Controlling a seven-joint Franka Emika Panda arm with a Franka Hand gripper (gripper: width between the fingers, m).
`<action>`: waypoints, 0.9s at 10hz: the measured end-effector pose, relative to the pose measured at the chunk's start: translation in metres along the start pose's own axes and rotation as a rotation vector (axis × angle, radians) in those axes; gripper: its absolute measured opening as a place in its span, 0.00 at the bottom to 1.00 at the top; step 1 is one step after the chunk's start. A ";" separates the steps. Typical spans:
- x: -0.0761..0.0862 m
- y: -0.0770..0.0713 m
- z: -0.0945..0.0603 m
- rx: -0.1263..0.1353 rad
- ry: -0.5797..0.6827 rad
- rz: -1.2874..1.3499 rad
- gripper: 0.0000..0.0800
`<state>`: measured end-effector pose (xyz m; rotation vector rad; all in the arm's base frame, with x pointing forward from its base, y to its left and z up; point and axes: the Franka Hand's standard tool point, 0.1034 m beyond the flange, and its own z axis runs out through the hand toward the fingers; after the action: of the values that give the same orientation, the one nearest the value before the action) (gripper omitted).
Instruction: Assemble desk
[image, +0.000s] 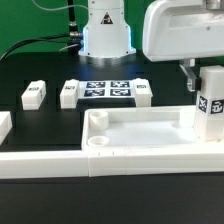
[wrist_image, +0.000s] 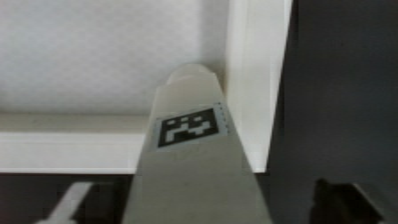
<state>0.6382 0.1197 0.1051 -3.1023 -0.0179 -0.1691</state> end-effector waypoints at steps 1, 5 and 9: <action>0.001 0.002 0.000 -0.002 0.001 0.031 0.40; 0.000 0.008 0.002 -0.003 -0.014 0.567 0.36; 0.000 0.008 0.000 0.025 -0.082 1.193 0.36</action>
Offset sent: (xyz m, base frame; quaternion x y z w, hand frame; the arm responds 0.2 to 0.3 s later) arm 0.0090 -0.0057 0.0047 -0.0406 -0.0076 0.2070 0.9775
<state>0.6389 0.1114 0.1045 -2.5188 1.6821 0.0101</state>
